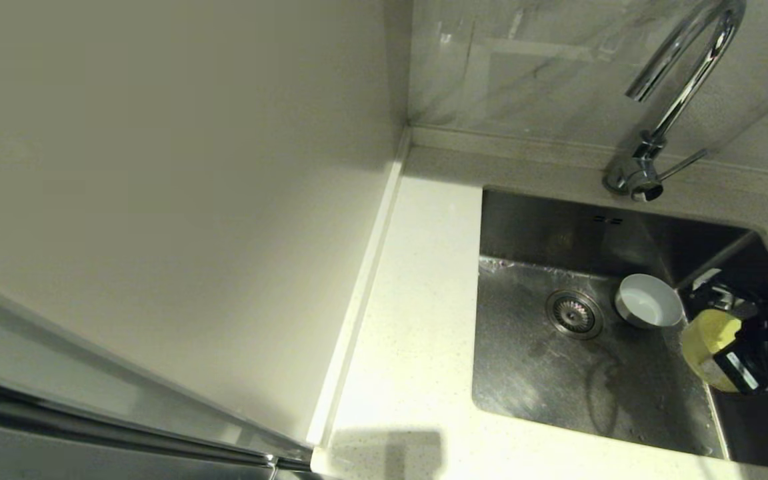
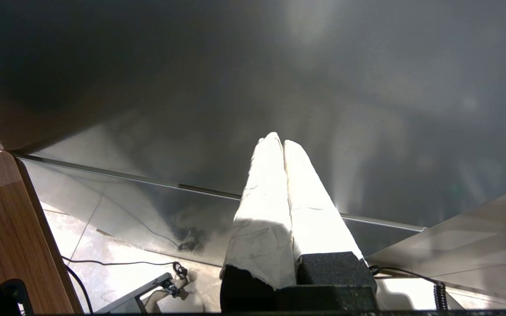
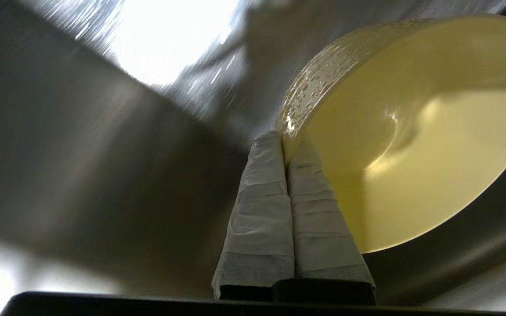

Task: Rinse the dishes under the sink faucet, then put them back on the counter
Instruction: Put a bowl into the sink

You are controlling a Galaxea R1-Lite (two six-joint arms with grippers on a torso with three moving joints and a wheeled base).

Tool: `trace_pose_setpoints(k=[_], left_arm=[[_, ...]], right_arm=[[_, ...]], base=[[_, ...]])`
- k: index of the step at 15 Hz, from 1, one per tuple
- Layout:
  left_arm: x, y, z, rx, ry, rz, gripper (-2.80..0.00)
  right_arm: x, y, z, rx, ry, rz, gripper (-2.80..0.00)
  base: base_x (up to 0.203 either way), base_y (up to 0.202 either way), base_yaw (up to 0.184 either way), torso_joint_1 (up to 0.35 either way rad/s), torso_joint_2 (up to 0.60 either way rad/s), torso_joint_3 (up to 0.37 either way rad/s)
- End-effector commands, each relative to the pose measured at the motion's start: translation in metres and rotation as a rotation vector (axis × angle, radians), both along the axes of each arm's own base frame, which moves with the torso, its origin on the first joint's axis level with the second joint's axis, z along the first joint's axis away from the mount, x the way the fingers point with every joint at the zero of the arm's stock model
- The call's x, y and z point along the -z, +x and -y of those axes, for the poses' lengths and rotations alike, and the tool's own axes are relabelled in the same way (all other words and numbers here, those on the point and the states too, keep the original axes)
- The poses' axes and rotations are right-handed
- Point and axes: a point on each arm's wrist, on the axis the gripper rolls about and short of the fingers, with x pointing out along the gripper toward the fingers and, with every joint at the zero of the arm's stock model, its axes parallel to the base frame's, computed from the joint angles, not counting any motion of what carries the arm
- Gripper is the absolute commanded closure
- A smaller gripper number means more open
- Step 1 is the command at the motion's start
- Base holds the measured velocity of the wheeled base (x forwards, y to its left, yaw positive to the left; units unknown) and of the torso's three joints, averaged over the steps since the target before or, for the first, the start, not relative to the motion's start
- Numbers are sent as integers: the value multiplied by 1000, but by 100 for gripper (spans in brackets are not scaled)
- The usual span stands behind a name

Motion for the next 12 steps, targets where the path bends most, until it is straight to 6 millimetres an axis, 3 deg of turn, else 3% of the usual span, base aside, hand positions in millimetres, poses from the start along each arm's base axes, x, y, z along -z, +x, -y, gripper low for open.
trace_pose_setpoints(k=[1,6,12], left_arm=[[1,0,0,0,0,-3,0],[1,0,0,0,0,-3,0],[1,0,0,0,0,-3,0]], right_arm=[[35,28,6,-25,-36,82,0],[80,57,6,-37,-108,85,0],[99,66,12,-48,-179,72,0]], base=[[0,0,0,0,0,0],[0,0,0,0,0,0],[0,0,0,0,0,0]])
